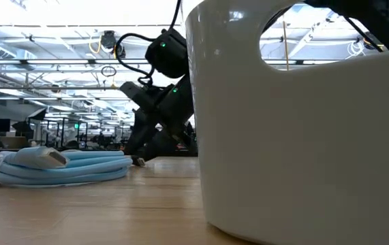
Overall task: Sort cables
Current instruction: Put the black charger cable into the gray bin, then put the brown HDMI cable into the yellow bin
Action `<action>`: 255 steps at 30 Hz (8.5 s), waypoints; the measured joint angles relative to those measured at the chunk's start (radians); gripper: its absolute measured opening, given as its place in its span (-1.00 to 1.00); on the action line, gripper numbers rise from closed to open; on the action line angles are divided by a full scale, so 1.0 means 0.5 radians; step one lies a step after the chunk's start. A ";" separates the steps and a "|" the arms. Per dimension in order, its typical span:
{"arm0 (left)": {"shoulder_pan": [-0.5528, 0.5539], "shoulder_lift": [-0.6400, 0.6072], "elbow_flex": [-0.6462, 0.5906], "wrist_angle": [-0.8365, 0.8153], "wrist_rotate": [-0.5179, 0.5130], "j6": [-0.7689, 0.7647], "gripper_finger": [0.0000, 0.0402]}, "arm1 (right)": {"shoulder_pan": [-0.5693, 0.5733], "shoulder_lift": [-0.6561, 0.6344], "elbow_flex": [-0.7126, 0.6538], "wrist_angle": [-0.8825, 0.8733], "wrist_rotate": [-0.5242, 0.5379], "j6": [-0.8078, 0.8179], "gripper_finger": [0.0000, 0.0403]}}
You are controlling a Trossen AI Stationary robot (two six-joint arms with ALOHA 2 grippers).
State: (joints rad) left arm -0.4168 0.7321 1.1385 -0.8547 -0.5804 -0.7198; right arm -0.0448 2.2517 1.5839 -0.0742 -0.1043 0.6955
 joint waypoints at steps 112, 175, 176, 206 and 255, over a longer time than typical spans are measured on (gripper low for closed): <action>0.108 0.936 0.001 0.672 0.009 -0.471 -0.23 | 1.102 -0.777 -0.075 -1.552 0.103 -1.491 -0.78; 1.130 1.113 0.002 0.492 1.183 0.775 -0.23 | 0.406 -1.650 -1.507 -1.864 0.405 0.141 -0.32; 1.143 1.096 -0.002 0.459 1.181 0.775 -0.23 | 0.406 -1.682 -1.554 -1.780 0.346 0.180 -0.32; 1.170 1.050 0.001 0.446 1.216 0.868 -0.23 | 0.542 -1.462 -1.615 -1.022 0.102 0.215 -0.32; 1.051 0.972 0.000 0.356 1.011 0.745 -0.81 | 0.476 -1.471 -0.186 -1.058 -0.161 0.045 -0.82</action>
State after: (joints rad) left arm 0.1089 1.2179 1.1385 -0.6768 -0.0748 -0.3473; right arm 0.1931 1.5162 1.4910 -0.6033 -0.1850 0.7179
